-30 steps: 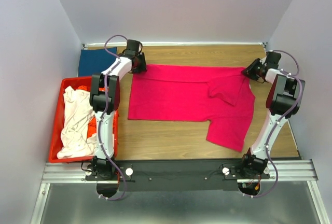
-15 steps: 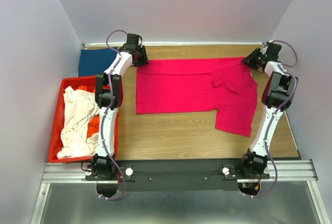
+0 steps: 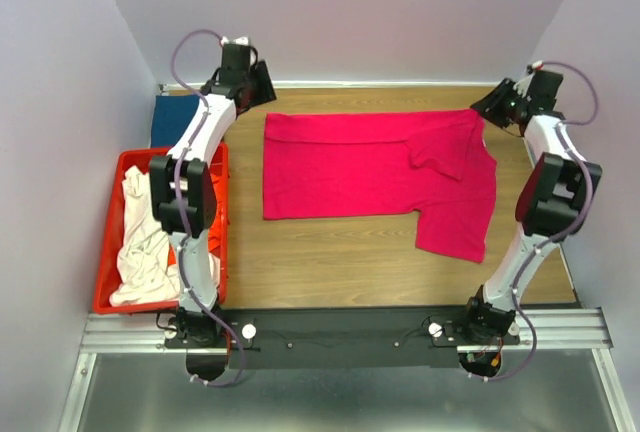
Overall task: Fold and stack the t-shirts
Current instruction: Fold the tshirt
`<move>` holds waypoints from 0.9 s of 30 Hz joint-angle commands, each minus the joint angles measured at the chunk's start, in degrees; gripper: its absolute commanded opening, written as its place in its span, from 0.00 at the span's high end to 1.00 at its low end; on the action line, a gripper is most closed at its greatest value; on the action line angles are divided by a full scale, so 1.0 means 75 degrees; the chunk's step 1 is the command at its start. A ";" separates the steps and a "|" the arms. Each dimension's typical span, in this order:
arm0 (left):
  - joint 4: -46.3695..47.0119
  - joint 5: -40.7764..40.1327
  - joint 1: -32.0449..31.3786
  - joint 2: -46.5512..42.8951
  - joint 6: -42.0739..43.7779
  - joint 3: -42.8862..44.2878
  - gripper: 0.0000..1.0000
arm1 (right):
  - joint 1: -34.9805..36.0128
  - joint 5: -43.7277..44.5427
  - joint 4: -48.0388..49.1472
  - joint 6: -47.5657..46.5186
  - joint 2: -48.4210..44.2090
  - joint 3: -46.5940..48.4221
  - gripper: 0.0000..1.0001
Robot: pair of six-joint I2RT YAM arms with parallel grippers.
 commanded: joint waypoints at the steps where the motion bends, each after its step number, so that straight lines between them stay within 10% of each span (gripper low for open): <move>1: 0.0521 -0.0716 -0.0393 -0.1726 0.0007 -0.0763 0.33 | 0.0226 -0.0174 0.0051 0.0112 -0.1757 -0.1233 0.53; 15: 0.0768 -0.1959 -0.1917 -0.5899 -0.0941 -0.7278 0.32 | 0.1818 0.2448 0.0087 0.0289 -0.6026 -0.5467 0.50; 27: 0.0310 -0.2533 -0.2386 -0.5773 -0.1669 -0.8537 0.31 | 0.2172 0.2309 0.0204 0.0008 -0.6368 -0.6465 0.42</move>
